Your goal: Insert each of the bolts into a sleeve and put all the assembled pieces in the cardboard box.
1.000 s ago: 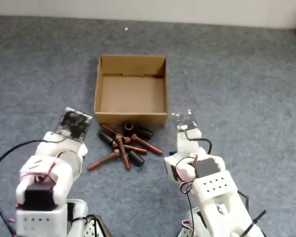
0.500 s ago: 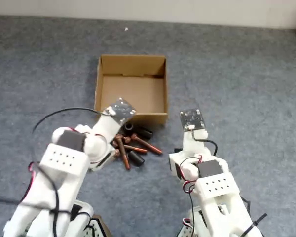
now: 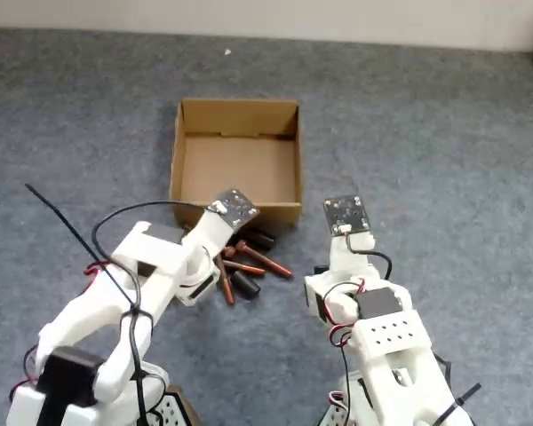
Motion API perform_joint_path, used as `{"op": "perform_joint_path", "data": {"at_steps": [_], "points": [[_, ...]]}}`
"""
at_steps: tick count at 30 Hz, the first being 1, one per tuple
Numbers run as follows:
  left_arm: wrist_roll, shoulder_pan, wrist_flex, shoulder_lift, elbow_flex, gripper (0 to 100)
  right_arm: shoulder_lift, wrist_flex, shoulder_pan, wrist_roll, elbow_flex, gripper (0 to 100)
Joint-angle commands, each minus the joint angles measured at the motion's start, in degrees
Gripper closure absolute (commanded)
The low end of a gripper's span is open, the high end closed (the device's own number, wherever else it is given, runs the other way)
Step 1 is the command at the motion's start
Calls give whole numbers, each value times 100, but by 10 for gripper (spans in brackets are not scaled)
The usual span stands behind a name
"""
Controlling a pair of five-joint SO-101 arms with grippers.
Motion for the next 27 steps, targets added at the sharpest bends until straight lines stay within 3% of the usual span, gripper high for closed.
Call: {"op": "perform_joint_path", "data": {"at_steps": [1,8,13,17,21,27], "points": [[-35,382,-105,154,-215,983,-48,-84,66,-62,-31,991],[545,453,-26,-444,-189,995,-75,620,22,-62,-321,991],[633,374,615,-2264,-119,995,-488,936,22,-484,-752,991],[1204,374,1037,-3969,-154,995,-884,927,-286,-826,-884,991],[1574,374,1055,-5420,-119,995,-1305,778,-875,-853,-884,991],[2163,374,879,-6642,-145,995,-2053,-505,-1349,-853,-637,992]]}}
